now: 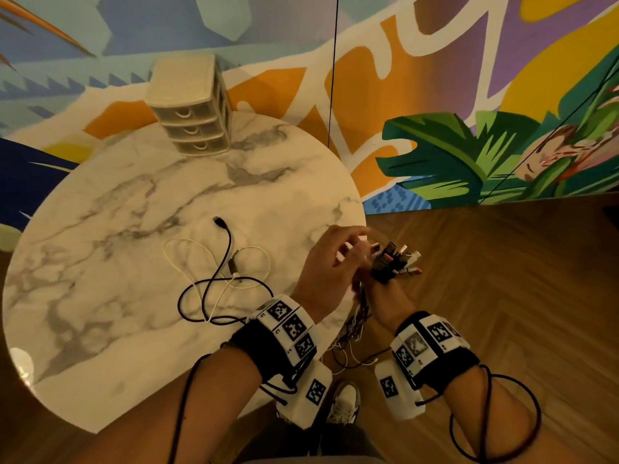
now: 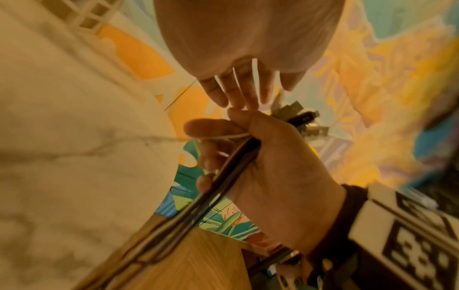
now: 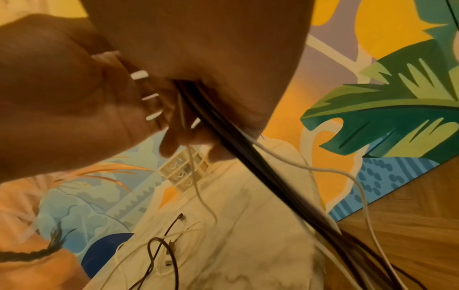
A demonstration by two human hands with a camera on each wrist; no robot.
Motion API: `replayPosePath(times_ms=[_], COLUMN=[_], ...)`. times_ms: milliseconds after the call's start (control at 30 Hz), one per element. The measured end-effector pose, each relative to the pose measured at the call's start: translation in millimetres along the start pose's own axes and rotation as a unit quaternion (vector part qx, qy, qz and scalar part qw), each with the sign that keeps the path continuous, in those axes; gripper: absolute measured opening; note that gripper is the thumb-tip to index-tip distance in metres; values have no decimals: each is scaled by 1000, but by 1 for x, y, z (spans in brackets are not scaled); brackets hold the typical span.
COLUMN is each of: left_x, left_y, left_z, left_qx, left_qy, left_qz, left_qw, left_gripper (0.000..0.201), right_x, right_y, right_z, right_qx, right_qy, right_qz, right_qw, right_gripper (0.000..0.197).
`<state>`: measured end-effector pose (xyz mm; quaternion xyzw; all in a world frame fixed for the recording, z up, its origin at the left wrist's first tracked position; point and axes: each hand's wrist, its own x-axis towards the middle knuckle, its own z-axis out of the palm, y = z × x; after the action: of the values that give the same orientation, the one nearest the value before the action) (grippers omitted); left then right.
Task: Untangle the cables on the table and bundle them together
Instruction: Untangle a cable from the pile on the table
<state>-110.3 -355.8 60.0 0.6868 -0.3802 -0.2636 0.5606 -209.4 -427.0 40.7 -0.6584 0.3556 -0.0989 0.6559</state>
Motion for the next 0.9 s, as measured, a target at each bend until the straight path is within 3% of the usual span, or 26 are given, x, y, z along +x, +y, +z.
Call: replayPosePath(times_ms=[67,100,200,233,300,433,533,633,700,767,833,900], left_x=[-7,-14,-39,-46,-57,-33,4,31,34,22,2,-13], left_y=[-12,-20,-57,-71,-102,-125,-106,-49,-6,30,53,60], left_z=[-1,-1,-11,-20,-48,-138,-192,-177,-139,-90,-44,-17], left_qx=[-62,-34,193,234,282,392,380,370,466,569,629,647], left_qy=[-13,-48,-191,-230,-262,-109,34,24,-10,-38,-87,-107], left_qz=[-78,-110,-157,-172,-181,-231,-261,-247,-198,-139,-69,-31], left_qw=[995,992,950,929,905,884,887,896,862,810,770,754], left_gripper=[34,38,33,24,26,24,27,42,46,43,36,30], right_x=[4,4,3,2,3,7,11,12,10,4,0,0], right_y=[6,4,-4,-8,-17,-30,-32,-39,-48,-57,-62,-59], right_z=[-3,-4,-12,-15,-24,-51,-64,-56,-41,-18,3,9], right_qx=[9,16,91,152,285,332,317,249,177,97,62,43], right_qy=[77,103,146,155,145,185,230,266,209,90,13,2], right_qz=[-26,-40,-40,-25,-8,-26,-60,-50,-37,-18,-3,0], right_qw=[997,994,984,976,947,925,918,930,961,991,998,999], right_gripper=[26,27,39,44,51,55,53,45,41,50,46,36])
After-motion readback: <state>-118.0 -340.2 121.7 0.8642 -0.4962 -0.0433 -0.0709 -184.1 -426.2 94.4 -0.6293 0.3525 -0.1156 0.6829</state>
